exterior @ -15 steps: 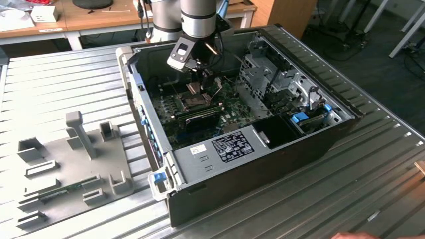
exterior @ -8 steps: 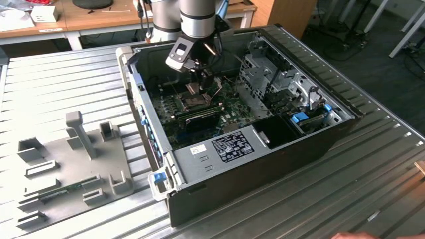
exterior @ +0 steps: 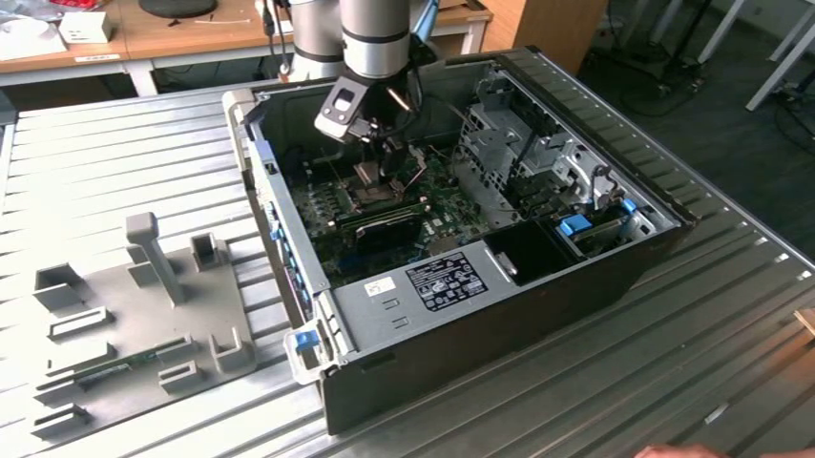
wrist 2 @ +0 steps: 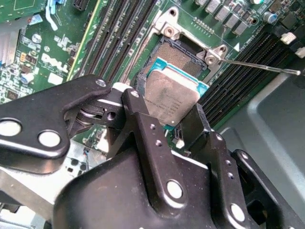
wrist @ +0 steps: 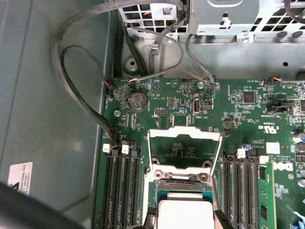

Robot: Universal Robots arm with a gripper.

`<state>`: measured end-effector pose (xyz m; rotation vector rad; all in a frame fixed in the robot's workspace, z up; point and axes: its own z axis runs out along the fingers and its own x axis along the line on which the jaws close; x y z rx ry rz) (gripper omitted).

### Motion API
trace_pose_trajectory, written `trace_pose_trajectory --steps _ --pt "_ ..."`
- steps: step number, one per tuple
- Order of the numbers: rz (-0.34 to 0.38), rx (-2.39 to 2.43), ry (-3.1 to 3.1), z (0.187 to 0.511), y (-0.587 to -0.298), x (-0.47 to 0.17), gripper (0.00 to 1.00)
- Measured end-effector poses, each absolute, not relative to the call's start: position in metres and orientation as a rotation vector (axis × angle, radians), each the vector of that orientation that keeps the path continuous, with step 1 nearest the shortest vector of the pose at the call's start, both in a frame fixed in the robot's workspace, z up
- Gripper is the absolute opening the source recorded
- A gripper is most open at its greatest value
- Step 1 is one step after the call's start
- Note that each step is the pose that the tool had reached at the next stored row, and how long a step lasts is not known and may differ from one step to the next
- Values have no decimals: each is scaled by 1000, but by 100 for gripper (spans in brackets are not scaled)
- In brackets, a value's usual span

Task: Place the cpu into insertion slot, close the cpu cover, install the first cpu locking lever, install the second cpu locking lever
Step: 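Place the cpu into insertion slot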

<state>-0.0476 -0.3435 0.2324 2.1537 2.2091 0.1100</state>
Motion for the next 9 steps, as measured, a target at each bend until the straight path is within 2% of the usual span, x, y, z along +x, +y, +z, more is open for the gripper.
trace_pose_trajectory --steps 9 --pt "110 2154 2209 229 -343 -48 54"
